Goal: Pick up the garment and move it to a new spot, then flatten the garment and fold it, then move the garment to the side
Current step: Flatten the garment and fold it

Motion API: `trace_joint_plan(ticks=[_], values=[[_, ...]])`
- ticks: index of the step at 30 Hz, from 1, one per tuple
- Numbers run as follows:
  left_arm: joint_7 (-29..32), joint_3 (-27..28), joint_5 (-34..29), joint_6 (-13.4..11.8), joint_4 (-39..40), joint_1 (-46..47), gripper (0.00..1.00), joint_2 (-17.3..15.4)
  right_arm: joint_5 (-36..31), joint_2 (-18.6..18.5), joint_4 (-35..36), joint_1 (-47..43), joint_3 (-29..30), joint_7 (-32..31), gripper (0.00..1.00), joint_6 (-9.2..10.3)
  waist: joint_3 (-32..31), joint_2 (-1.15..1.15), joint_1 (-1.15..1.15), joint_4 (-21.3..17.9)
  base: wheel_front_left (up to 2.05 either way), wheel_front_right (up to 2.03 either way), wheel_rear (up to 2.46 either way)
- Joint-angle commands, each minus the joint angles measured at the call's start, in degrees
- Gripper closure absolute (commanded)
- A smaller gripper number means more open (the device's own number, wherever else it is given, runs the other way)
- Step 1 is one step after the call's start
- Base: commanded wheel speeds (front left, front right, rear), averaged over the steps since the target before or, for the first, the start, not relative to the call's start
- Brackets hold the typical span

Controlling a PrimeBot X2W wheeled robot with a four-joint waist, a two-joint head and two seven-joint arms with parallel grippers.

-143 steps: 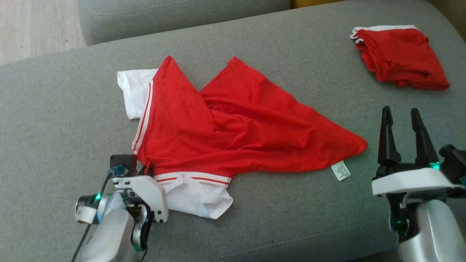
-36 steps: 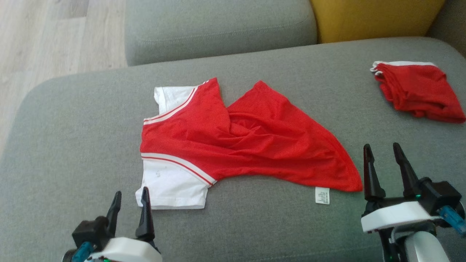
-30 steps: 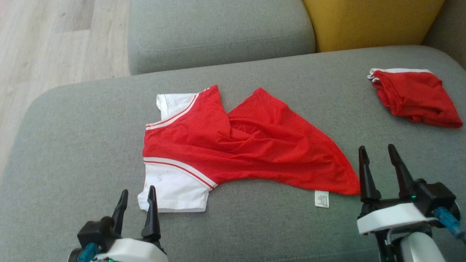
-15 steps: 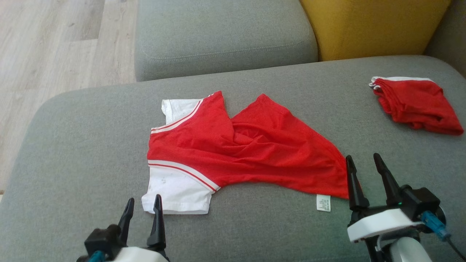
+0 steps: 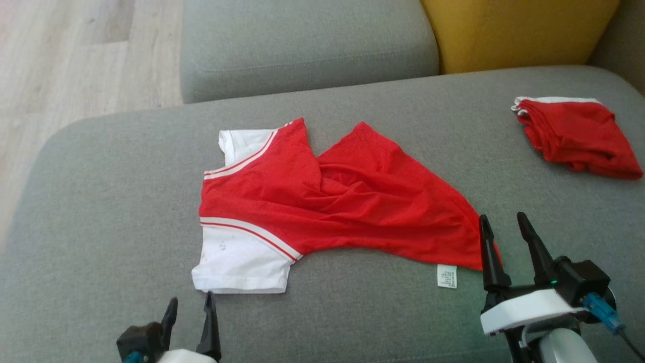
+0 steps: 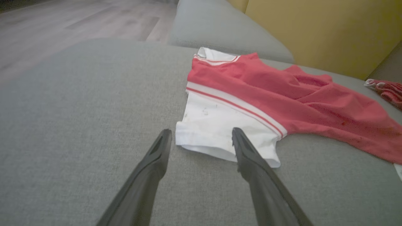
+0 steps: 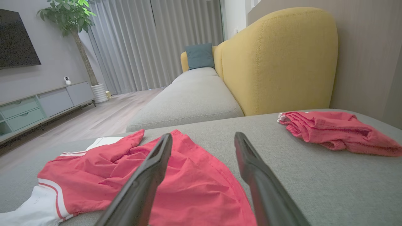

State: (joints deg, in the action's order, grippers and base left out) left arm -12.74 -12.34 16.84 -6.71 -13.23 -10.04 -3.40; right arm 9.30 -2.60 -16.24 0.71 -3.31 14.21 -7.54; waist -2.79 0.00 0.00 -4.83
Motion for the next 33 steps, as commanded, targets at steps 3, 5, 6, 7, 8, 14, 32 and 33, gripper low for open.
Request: trace_joint_plan(ticks=[3, 5, 6, 7, 8, 14, 32, 33], values=[[1.8, 2.8, 1.7, -0.5, -0.7, 4.0, 0.0, -0.2, 0.7, -0.3, 1.6, 3.7, -1.7, 0.7, 0.0, 0.05, 1.2, 0.0, 0.0, -0.8, 0.0, 0.0, 0.0], [2.6, 3.5, 2.6, -0.5, -2.3, 5.3, 0.0, -0.2, 1.1, -0.3, 1.6, 3.9, -1.8, 0.7, 0.0, 0.05, 2.1, 0.0, 0.0, -1.3, 0.0, 0.0, 0.0], [2.8, 4.0, 3.0, -0.7, -3.3, 5.9, 0.0, -0.3, 1.8, -0.3, 1.6, 4.0, -1.9, 0.8, 0.0, 0.05, 2.5, 0.0, 0.0, -1.6, 0.0, 0.0, 0.0], [3.1, 4.4, 3.3, -0.9, -4.2, 6.6, 0.0, -0.3, 2.5, -0.3, 1.6, 4.2, -2.1, 0.8, 0.0, 0.05, 2.9, 0.0, 0.0, -2.0, 0.0, 0.0, 0.0], [3.3, 4.7, 3.7, -1.0, -5.2, 7.1, 0.0, -0.4, 2.9, -0.3, 1.6, 4.3, -2.3, 0.8, 0.0, 0.05, 3.3, 0.0, 0.0, -2.3, 0.0, 0.0, 0.0], [3.5, 6.3, 5.1, -1.3, -9.0, 11.1, 0.0, -1.0, 3.8, -0.3, 2.4, 5.7, -2.7, 0.8, 0.0, 0.05, 7.0, 0.0, 0.0, -4.4, 0.0, 0.0, 0.0], [5.9, 5.5, 5.9, -1.1, -10.3, 13.4, 1.0, -2.4, 4.7, -0.3, -2.4, 5.4, -2.0, -1.6, 0.0, 0.05, 10.8, 0.0, 0.0, -5.2, 0.0, 0.0, 0.0], [5.7, 5.4, 5.9, -1.1, -9.4, 13.1, 1.0, -2.4, 4.5, -0.3, -3.6, 5.1, -1.3, -2.8, 0.0, 0.05, 10.8, 0.0, 0.0, -4.9, 0.0, 0.0, 0.0]])
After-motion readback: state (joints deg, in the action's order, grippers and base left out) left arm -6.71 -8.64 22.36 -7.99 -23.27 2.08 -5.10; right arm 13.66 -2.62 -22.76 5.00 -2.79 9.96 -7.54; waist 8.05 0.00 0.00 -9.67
